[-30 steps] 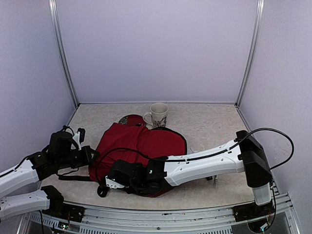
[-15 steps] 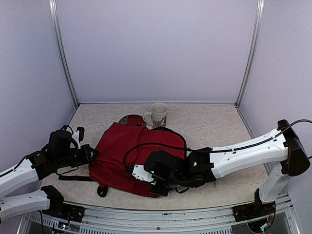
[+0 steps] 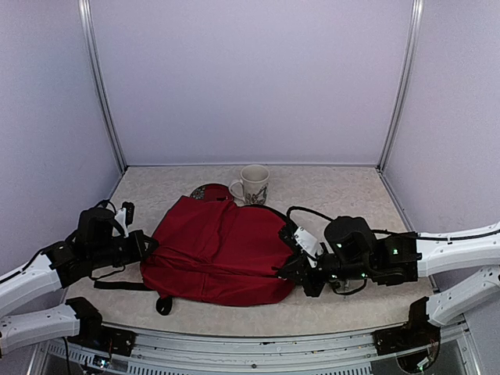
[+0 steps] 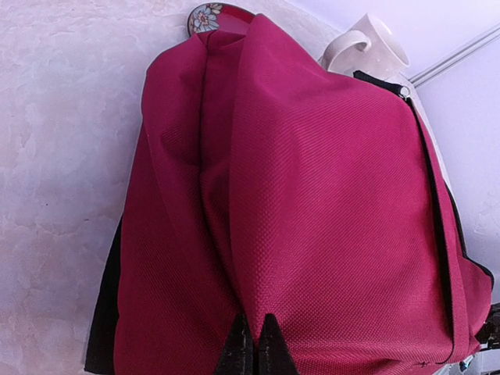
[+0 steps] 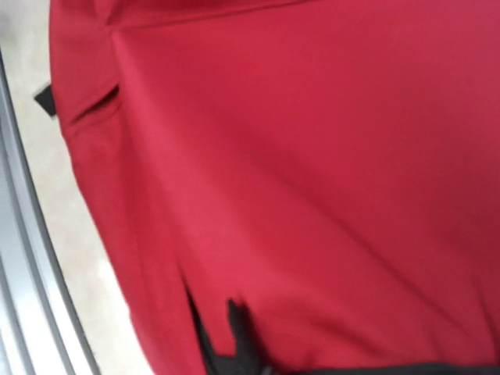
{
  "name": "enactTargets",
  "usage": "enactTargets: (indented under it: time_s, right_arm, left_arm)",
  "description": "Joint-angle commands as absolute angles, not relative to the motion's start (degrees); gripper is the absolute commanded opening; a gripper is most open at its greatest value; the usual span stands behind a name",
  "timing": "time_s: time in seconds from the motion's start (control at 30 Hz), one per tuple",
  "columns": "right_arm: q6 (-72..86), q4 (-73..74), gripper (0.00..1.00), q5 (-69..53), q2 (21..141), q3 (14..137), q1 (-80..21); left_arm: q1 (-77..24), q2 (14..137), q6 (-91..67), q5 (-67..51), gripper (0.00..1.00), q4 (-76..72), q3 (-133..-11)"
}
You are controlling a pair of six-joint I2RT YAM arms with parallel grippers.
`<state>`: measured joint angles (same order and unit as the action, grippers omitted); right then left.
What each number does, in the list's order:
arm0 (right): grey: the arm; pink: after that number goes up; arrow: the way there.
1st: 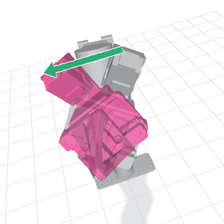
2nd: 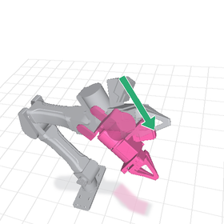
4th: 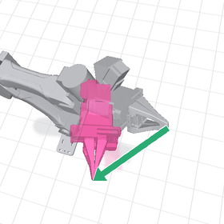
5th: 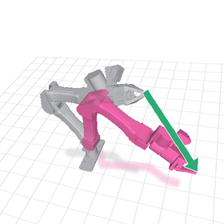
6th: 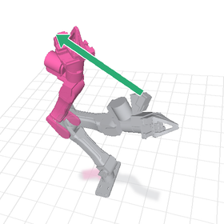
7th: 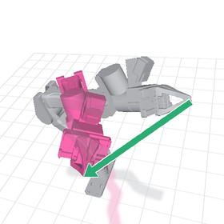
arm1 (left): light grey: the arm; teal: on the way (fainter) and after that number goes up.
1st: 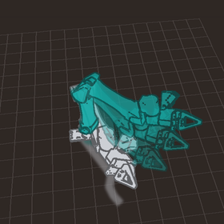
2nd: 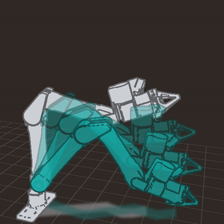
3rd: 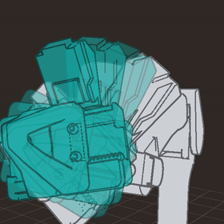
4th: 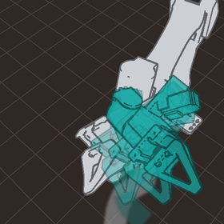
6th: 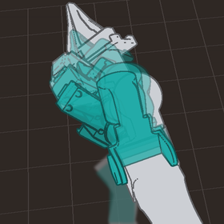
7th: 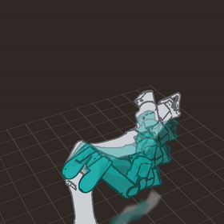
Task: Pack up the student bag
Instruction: Zip the student bag into the largest pocket of the bag.
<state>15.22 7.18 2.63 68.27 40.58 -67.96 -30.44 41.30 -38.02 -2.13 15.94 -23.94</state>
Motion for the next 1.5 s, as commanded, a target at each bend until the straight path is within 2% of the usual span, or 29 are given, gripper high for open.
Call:
enactTargets:
  time_s: [0.0,0.1,0.13,0.2,0.23,0.27,0.33,0.43,0.53,0.67,0.77,0.87,0.9,1.1,1.23,1.27,1.33,1.37,1.43,1.47]
  right_arm:
    - [18.34,1.63,0.0,-2.15,66.65,38.33,-65.54]
    - [19.47,-1.03,0.0,-4.61,67.29,37.98,-63.83]
    - [19.84,-2.18,0.0,-5.18,67.43,37.87,-63.44]
    - [20.08,-4.69,0.0,-6.92,68.05,38.13,-63.11]
    - [20.05,-5.99,0.0,-8.04,68.45,38.47,-63.11]
    - [20.11,-7.17,0.0,-8.89,68.79,38.68,-63.12]
    - [20.13,-8.38,0.0,-9.86,69.58,39.47,-63.03]
    - [20.42,-8.28,0.0,-10.26,70.99,40.6,-62.71]
    - [21.87,-8.34,0.0,-11.26,71.66,40.56,-61.49]
    - [24.2,-8.44,0.0,-11.31,71.28,39.24,-59.5]
    - [25.9,-9.89,0.0,-11.75,70.4,37.61,-58.04]
    - [27.43,-10.65,0.0,-12.02,70.05,37.02,-57.2]
    - [27.76,-10.86,0.0,-12.18,70.13,37.0,-57.1]
    - [28.03,-11.54,0.0,-12.74,70.23,36.67,-56.56]
    - [28.32,-11.53,0.0,-12.84,69.91,36.4,-56.09]
    - [28.43,-11.52,0.0,-12.64,69.65,36.3,-55.94]
    - [28.76,-11.51,0.0,-12.37,69.02,35.83,-55.5]
    - [28.97,-11.51,0.0,-12.24,68.73,35.47,-55.1]
    - [29.35,-11.52,0.0,-12.39,68.04,34.83,-54.16]
    - [29.54,-11.4,0.0,-12.49,67.64,34.54,-53.68]
  left_arm:
    - [-29.67,40.68,-36.49,1.42,0.0,16.48,-26.42]
    - [-29.69,40.19,-36.41,1.78,0.0,16.73,-26.71]
    - [-29.95,40.15,-35.82,1.8,0.1,16.56,-26.96]
    - [-31.94,39.81,-34.07,2.25,0.71,15.74,-28.3]
    - [-33.73,39.3,-33.38,4.06,0.92,15.47,-29.28]
    - [-36.35,38.4,-32.45,7.13,0.98,15.14,-30.52]
    - [-42.59,36.19,-29.71,15.04,0.99,14.59,-33.06]
    - [-52.43,32.99,-22.29,23.27,0.99,10.27,-35.17]
    - [-62.85,34.79,-13.62,24.01,0.99,3.4,-34.78]
    - [-77.29,48.82,-4.09,24.02,0.99,2.25,-37.65]
    - [-83.68,60.23,3.89,20.01,0.96,3.38,-41.91]
    - [-83.73,69.12,8.44,18.23,0.69,4.78,-44.47]
    - [-83.11,71.31,9.61,17.82,0.64,5.37,-45.26]
    - [-77.82,80.89,11.66,20.7,0.68,5.09,-49.14]
    - [-76.38,86.01,12.97,21.47,0.64,4.15,-50.12]
    - [-76.12,87.17,12.88,21.93,0.58,4.46,-50.44]
    - [-75.68,88.75,12.33,23.26,0.3,4.82,-50.98]
    - [-75.54,89.14,12.02,23.85,0.21,4.9,-51.12]
    - [-75.16,89.15,11.77,24.0,0.15,5.01,-50.94]
    - [-74.96,88.88,11.5,24.2,0.08,5.11,-50.71]
